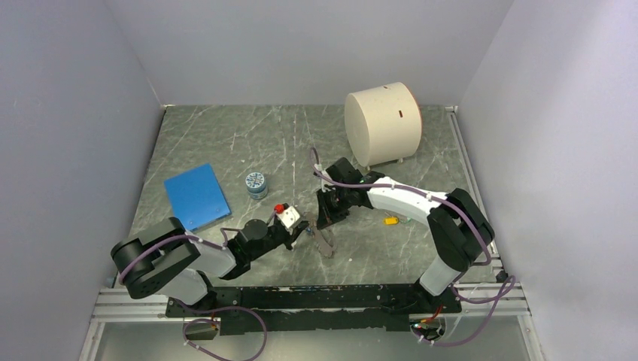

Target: Remove the keys from the keyring

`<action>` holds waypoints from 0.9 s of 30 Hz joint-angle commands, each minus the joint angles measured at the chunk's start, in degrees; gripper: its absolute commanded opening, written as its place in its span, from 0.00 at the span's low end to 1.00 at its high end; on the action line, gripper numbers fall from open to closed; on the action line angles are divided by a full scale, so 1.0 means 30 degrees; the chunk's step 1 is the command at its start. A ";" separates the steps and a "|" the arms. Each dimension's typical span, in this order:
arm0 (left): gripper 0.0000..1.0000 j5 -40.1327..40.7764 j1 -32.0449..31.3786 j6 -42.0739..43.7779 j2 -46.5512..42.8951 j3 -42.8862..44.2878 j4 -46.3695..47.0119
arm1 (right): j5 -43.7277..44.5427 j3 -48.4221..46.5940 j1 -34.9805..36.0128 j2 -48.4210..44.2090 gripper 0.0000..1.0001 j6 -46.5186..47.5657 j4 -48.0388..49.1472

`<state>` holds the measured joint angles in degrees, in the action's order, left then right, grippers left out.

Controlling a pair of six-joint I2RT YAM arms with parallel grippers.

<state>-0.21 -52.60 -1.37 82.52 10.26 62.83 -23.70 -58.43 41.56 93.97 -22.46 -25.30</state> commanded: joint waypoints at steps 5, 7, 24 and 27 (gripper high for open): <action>0.21 -0.0196 -0.0016 -0.0633 -0.1148 -0.0225 0.0574 | 0.1004 -0.1299 0.0250 -0.1460 0.00 0.1097 -0.1399; 0.26 -0.0297 -0.0001 -0.0578 -0.1732 -0.0200 -0.0308 | 0.0952 -0.1282 0.0302 -0.1471 0.00 0.1265 -0.1386; 0.45 -0.1435 0.0072 0.0726 -0.1045 0.0864 -0.2310 | 0.1239 -0.1673 0.0621 -0.1996 0.00 0.1644 -0.1909; 0.45 -0.1727 0.0070 0.0718 -0.0329 0.1273 -0.2083 | 0.1222 -0.1731 0.0654 -0.1998 0.00 0.1585 -0.1959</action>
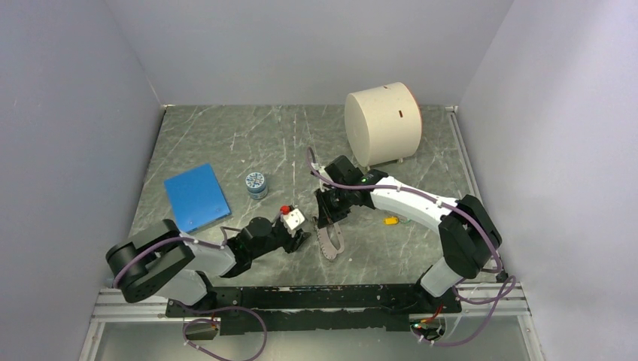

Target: Remove the keys from the keyring

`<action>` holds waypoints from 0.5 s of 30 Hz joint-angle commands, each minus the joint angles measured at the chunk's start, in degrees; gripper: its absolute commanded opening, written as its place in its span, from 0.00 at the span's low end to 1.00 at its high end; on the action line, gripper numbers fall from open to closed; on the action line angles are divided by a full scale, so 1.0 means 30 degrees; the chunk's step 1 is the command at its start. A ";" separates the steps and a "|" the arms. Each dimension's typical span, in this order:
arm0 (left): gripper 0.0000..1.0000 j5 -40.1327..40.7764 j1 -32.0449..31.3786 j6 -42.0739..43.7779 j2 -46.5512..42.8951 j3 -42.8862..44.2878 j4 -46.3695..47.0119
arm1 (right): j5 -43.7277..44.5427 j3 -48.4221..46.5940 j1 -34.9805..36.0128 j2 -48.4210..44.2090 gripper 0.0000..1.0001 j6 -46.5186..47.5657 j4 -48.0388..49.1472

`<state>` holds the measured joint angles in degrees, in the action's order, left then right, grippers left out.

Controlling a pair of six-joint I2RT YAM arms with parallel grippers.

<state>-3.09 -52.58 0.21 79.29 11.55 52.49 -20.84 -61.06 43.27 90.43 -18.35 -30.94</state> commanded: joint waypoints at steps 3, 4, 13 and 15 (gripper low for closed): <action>0.45 -0.0956 0.0065 0.0116 0.1465 0.1210 0.1733 | 0.0245 -0.0884 0.0135 -0.0793 0.00 0.0194 -0.0036; 0.45 -0.0986 0.0050 0.0058 0.1715 0.1170 0.2174 | 0.0217 -0.0884 0.0138 -0.0789 0.00 0.0176 -0.0030; 0.40 -0.1130 0.0061 0.0112 0.2691 0.1507 0.3276 | 0.0095 -0.0935 0.0253 -0.0672 0.00 0.0150 0.0001; 0.37 -0.1176 0.0050 0.0190 0.2896 0.1607 0.3401 | 0.0067 -0.0946 0.0281 -0.0694 0.00 0.0116 -0.0026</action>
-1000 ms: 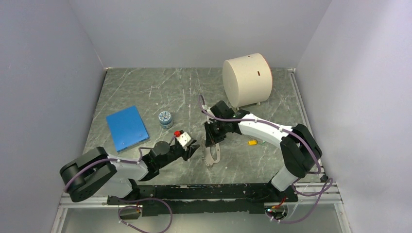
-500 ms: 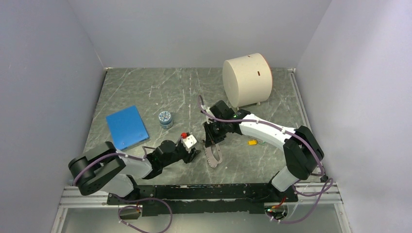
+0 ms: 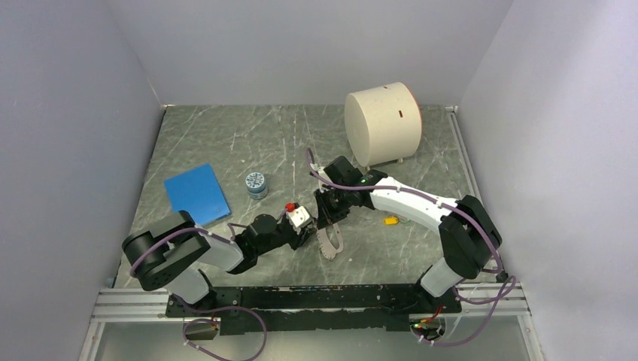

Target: Remove the keys from the keyring

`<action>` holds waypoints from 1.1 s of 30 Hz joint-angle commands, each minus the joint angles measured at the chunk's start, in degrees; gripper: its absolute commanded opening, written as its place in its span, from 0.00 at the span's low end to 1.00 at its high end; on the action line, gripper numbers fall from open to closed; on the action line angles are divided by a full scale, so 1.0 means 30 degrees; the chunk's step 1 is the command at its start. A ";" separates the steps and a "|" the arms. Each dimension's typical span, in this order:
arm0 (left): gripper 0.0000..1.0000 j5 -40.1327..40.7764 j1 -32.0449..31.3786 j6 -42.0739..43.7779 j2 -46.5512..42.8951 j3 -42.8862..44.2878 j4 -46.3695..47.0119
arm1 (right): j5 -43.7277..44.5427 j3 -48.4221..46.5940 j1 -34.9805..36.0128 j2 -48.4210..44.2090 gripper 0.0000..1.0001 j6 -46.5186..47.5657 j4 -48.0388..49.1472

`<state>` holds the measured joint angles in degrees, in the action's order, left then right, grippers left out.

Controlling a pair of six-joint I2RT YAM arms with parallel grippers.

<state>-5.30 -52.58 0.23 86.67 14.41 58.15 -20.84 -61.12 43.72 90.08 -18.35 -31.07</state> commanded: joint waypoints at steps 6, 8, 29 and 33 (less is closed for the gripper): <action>0.11 -0.1041 0.0060 0.0203 0.0724 0.0882 0.1404 | 0.0119 -0.0924 0.0136 -0.0621 0.00 0.0070 -0.0085; 0.05 -0.1101 0.0063 0.0187 0.0676 0.0771 0.1432 | 0.0307 -0.0897 0.0106 -0.0665 0.00 -0.0003 -0.0156; 0.03 -0.1125 0.0048 0.0143 -0.0971 0.0154 0.0424 | 0.0765 0.1789 -0.2591 0.0049 0.00 -0.0712 0.0714; 0.03 -0.0991 0.0036 0.0049 -0.0868 0.0124 0.0642 | 0.0612 0.2014 -0.2577 0.0610 0.00 -0.0657 0.0958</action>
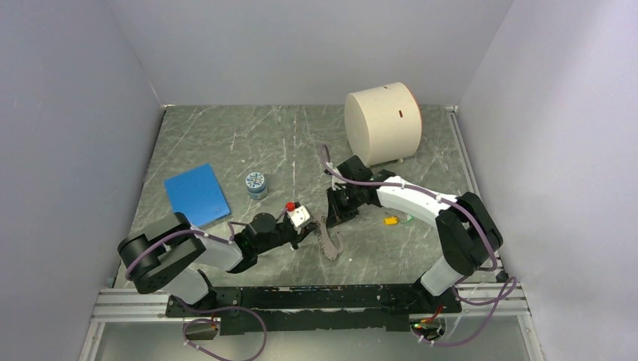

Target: Remove the keys from the keyring

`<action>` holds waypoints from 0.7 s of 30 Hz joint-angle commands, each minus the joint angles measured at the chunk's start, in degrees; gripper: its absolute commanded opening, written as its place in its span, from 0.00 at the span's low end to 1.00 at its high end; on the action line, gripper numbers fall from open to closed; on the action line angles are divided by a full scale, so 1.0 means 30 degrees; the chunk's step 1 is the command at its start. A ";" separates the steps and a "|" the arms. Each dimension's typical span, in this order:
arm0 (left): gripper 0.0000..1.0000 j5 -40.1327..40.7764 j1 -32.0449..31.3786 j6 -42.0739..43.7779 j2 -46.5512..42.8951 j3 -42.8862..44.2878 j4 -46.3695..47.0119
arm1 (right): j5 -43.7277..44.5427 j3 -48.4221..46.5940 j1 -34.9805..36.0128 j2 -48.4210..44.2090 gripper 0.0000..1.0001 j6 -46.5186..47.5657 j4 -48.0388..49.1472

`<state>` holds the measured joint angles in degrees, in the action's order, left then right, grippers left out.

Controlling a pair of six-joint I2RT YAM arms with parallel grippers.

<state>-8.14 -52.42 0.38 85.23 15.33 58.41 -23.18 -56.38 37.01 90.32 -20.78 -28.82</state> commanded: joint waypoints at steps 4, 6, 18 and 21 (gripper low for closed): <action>0.02 0.0770 -0.0016 -0.0530 -0.0096 -0.0384 0.1549 | 0.0854 0.0534 -0.0068 0.0538 0.00 0.0083 0.0496; 0.03 0.1185 -0.0107 -0.0826 0.0246 -0.0367 0.2193 | 0.0730 0.0338 0.0381 0.0694 0.00 0.0029 0.0510; 0.03 0.3855 -0.1187 -0.1064 0.2372 -0.0886 0.7187 | -0.0281 -0.0065 0.1661 0.1197 0.00 -0.0370 0.1063; 0.03 0.3970 -0.1242 -0.1192 0.2973 -0.1022 0.7861 | 0.0108 -0.0330 0.1681 0.0671 0.00 -0.0102 0.0578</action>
<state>-0.19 -56.07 -2.24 92.82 12.40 70.00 -22.52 -55.51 41.04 93.73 -21.23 -25.26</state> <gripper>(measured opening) 0.030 0.033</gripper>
